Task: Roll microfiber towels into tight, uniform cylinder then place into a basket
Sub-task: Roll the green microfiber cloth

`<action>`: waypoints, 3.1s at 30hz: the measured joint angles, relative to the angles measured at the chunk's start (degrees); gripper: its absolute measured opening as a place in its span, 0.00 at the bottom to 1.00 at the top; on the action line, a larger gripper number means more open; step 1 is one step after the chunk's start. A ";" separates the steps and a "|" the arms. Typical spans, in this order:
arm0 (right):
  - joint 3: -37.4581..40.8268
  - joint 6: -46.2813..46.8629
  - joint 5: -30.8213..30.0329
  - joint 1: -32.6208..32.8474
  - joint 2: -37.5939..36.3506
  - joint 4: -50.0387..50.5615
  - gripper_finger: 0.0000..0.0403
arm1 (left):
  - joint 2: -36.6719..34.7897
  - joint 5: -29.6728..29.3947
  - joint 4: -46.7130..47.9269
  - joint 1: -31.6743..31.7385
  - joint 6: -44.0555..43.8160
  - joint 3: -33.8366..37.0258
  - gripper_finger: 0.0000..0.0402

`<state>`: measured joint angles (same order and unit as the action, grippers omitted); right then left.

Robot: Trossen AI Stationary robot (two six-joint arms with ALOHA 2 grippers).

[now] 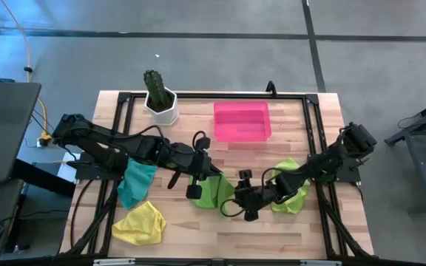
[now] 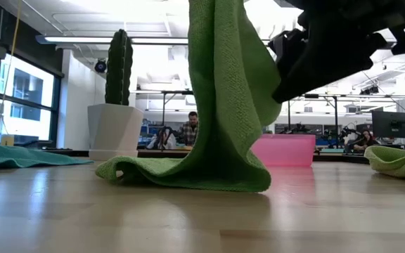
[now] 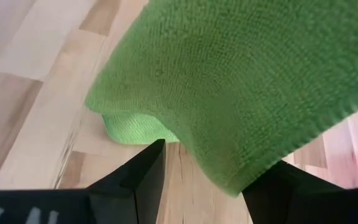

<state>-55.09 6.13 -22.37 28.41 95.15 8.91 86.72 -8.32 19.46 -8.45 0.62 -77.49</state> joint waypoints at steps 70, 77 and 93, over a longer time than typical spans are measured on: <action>-0.02 19.90 -9.68 8.50 -20.24 28.61 0.00 | 22.76 6.19 8.79 -8.88 -12.46 0.02 0.09; -0.02 19.81 -9.73 8.43 -20.24 28.53 0.00 | 24.91 6.16 7.27 -9.29 -12.44 -0.07 0.09; -0.02 19.32 -12.60 8.37 -20.26 26.88 0.00 | 26.32 -0.84 7.58 -8.50 -17.88 0.00 0.01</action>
<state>-55.11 25.45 -34.97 36.77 74.89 35.79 113.04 -9.16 27.04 -16.95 -17.26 -77.50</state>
